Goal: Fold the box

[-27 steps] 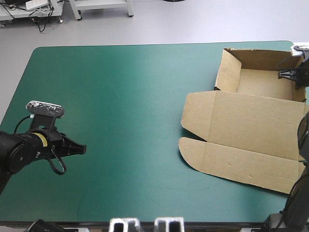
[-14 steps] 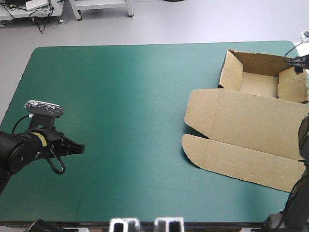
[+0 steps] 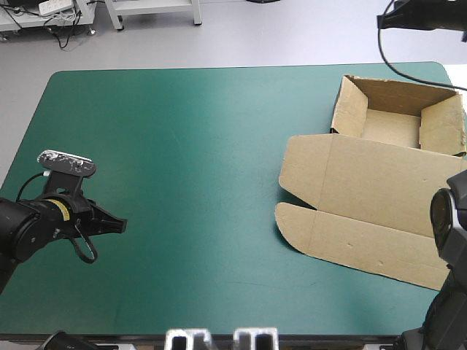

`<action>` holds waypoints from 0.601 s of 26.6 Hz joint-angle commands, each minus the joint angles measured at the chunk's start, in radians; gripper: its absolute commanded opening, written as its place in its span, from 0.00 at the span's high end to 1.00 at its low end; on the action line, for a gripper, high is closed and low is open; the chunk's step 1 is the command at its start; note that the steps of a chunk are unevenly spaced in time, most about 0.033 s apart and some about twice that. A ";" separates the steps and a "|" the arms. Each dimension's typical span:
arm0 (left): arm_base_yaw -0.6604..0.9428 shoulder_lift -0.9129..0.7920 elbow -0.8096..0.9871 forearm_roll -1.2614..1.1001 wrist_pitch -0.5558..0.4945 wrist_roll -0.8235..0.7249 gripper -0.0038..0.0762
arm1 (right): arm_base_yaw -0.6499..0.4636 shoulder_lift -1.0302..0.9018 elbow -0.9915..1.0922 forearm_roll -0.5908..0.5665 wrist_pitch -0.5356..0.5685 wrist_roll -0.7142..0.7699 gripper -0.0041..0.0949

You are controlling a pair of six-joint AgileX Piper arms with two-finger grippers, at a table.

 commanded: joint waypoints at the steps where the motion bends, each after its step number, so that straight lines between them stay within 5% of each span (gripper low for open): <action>1: 0.000 -0.008 -0.026 0.017 0.045 -0.001 0.96 | 0.079 -0.095 0.042 -0.049 0.011 0.049 0.98; 7: 0.000 -0.008 -0.026 0.017 0.045 -0.001 0.97 | 0.223 -0.321 0.515 -0.049 0.011 0.074 0.98; 16: 0.000 -0.008 -0.026 -0.006 0.044 -0.001 0.97 | 0.239 -0.679 1.137 -0.176 0.011 0.063 0.98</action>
